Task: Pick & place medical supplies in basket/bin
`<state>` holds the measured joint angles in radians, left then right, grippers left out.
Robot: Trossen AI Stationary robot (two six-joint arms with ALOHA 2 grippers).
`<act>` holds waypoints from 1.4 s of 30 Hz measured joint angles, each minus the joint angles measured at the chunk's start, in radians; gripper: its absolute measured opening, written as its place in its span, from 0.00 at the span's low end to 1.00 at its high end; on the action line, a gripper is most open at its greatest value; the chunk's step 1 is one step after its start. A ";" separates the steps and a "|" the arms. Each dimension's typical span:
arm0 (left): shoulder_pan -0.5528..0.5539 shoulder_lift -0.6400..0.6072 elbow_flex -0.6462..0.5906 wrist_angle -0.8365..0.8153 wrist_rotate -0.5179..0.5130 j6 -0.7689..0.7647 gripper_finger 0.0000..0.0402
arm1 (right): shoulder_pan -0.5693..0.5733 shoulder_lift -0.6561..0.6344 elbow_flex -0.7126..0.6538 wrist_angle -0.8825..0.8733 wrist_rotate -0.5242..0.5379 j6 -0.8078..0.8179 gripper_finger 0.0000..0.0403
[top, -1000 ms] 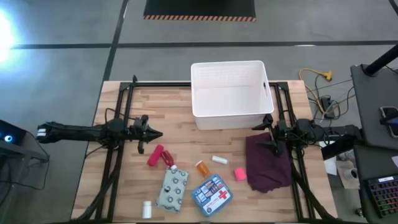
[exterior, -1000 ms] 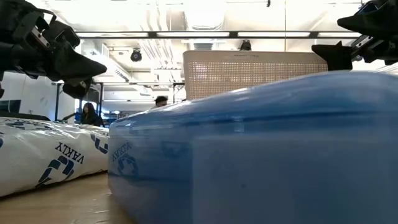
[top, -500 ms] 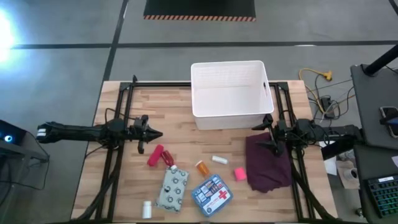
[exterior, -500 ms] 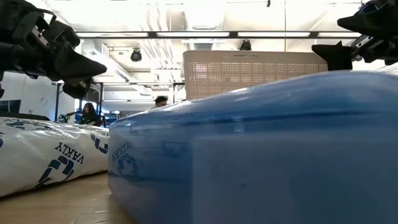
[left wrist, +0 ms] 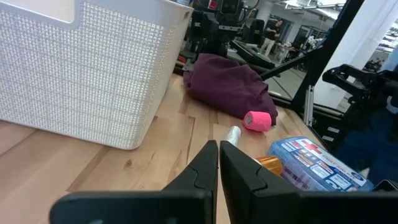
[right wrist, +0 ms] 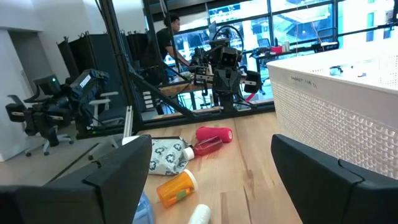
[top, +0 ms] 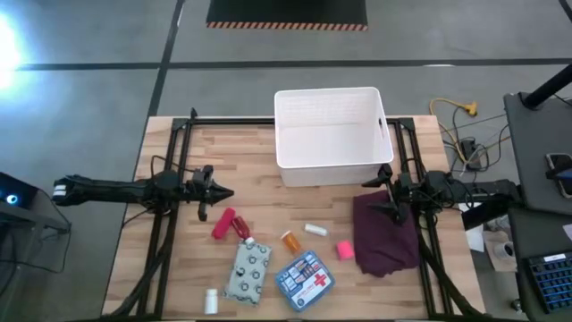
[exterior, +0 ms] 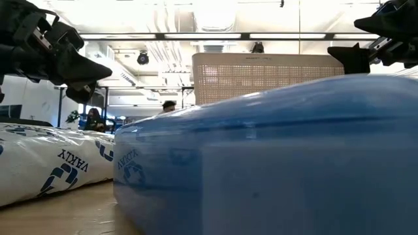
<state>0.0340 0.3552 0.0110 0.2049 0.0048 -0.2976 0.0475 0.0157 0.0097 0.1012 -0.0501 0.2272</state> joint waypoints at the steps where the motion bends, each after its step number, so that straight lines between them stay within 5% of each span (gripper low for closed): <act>1: 0.000 0.000 0.000 0.000 0.000 0.000 0.00 | 0.000 0.000 0.000 0.000 0.000 0.000 0.80; 42: 0.000 0.000 0.000 0.000 0.000 0.000 0.00 | 0.000 0.000 0.000 0.000 0.000 0.000 0.80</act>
<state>0.0340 0.3553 0.0110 0.2049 0.0048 -0.2977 0.0478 0.0155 0.0097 0.1012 -0.0499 0.2272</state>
